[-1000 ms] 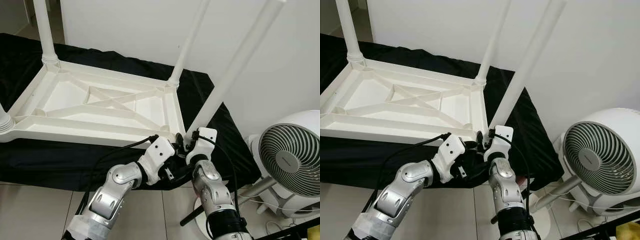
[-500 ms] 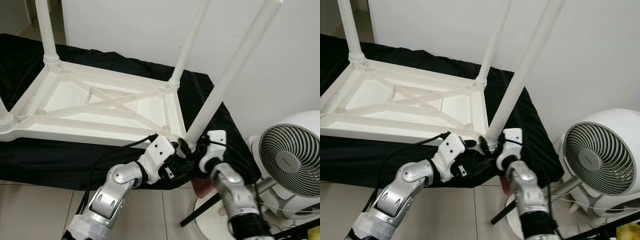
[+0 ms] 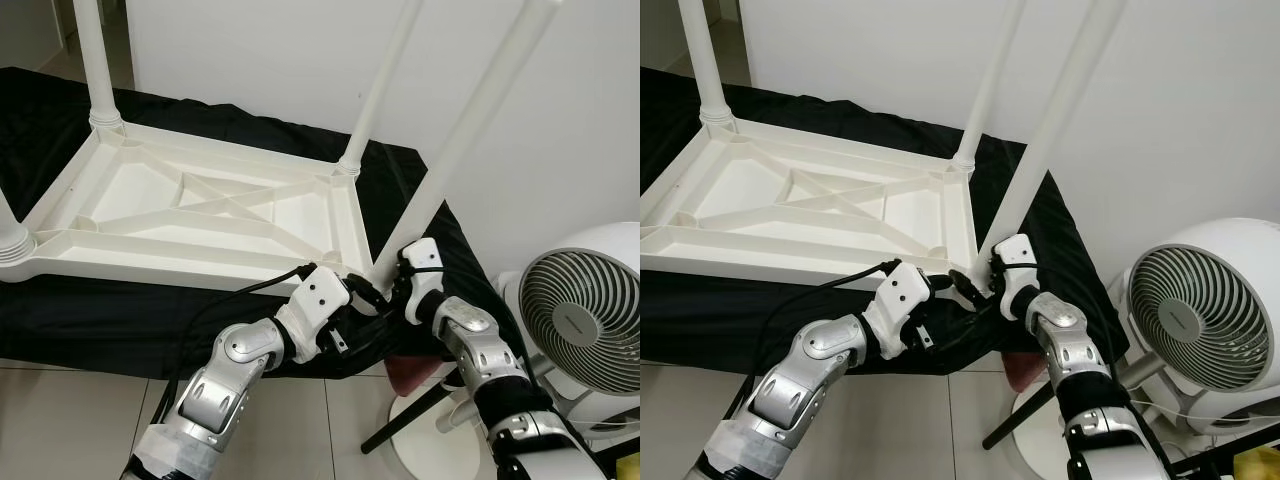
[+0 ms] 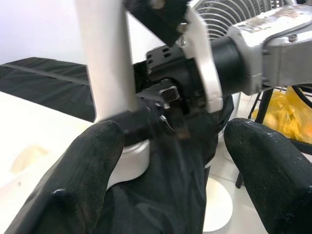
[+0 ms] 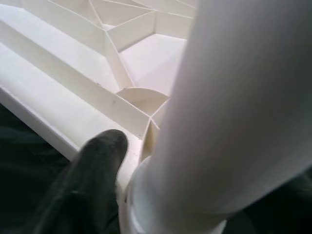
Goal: Building children table
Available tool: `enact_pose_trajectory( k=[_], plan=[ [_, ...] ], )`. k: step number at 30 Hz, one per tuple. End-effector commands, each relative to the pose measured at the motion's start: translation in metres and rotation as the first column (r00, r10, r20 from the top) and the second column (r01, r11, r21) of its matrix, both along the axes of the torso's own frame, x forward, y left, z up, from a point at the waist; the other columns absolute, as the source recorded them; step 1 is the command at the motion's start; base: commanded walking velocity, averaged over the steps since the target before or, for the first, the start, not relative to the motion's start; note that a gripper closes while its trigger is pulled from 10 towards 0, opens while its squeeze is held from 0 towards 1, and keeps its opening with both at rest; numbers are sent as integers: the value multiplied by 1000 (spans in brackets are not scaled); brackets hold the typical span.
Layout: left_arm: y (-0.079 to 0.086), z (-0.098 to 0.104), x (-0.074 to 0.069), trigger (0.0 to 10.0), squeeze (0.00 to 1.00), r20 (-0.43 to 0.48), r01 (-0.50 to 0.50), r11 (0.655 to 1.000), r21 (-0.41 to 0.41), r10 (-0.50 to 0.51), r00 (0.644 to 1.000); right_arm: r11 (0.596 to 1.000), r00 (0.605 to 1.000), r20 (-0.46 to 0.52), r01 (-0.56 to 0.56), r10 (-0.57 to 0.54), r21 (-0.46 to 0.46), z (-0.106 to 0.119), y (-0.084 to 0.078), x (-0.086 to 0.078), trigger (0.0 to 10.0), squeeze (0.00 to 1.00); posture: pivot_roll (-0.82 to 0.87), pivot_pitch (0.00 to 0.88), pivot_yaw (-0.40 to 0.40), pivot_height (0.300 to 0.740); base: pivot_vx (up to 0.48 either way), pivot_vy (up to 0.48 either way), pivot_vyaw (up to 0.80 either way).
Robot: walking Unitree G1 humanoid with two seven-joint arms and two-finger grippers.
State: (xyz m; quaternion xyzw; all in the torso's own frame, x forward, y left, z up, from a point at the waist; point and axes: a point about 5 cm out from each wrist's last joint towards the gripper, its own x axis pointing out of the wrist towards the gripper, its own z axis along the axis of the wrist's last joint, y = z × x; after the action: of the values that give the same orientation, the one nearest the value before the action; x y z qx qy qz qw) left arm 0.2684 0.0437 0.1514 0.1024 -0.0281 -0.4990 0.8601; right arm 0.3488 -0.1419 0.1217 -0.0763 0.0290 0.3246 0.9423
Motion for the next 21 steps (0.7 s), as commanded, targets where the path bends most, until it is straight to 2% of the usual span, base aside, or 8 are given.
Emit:
enact_pose_trajectory(
  k=[1, 2, 3, 4, 13, 14, 15, 21],
  plan=[
    [-5, 3, -1, 10000, 0, 11, 5, 1000, -4, -5, 1000, 1000, 999, -32, -12, 11, -17, -7, -1, -1, 4980, 0, 144, 0, -205, 740, 0, 0, 0],
    [-4, 4, 0, 10000, 0, 13, 1, 1000, -5, -1, 1000, 1000, 999, -40, -17, 16, -21, -9, 0, 1, 510, 0, 154, 0, -212, 740, 0, 0, 0],
    [-4, 4, 0, 10000, 0, 13, 1, 1000, -5, -1, 1000, 1000, 999, -40, -17, 16, -21, -9, 0, 1, 510, 0, 154, 0, -212, 740, 0, 0, 0],
    [-4, 4, 0, 10000, 0, 16, -3, 1000, -6, 3, 1000, 999, 999, -37, -28, 27, -22, -10, 1, 1, 0, 0, 154, 0, -212, 740, 0, 0, 0],
    [-4, 3, -2, 10000, 0, 11, -2, 1000, -7, 3, 1000, 1000, 999, -47, 3, -4, -17, -18, -6, -2, 0, 0, 149, 0, -209, 740, 0, 0, 0],
    [-4, 3, -2, 10000, 0, 10, 0, 1000, -5, 0, 1000, 1000, 999, -48, 11, -12, -13, -19, -6, -2, 8235, 0, 145, 0, -207, 740, 0, 0, 0],
    [-4, 3, -2, 10000, 0, 9, 4, 1000, -1, -4, 1000, 1000, 999, -48, 23, -23, -4, -19, -6, -2, 10000, 0, 144, 0, -206, 740, 0, 0, 0],
    [-2, 0, -3, 10000, 0, 9, 9, 1000, 18, -9, 1000, 997, 998, -29, 55, -54, 52, -16, -3, -3, 10000, 0, 142, 0, -201, 740, 0, 0, 0]
  ],
)
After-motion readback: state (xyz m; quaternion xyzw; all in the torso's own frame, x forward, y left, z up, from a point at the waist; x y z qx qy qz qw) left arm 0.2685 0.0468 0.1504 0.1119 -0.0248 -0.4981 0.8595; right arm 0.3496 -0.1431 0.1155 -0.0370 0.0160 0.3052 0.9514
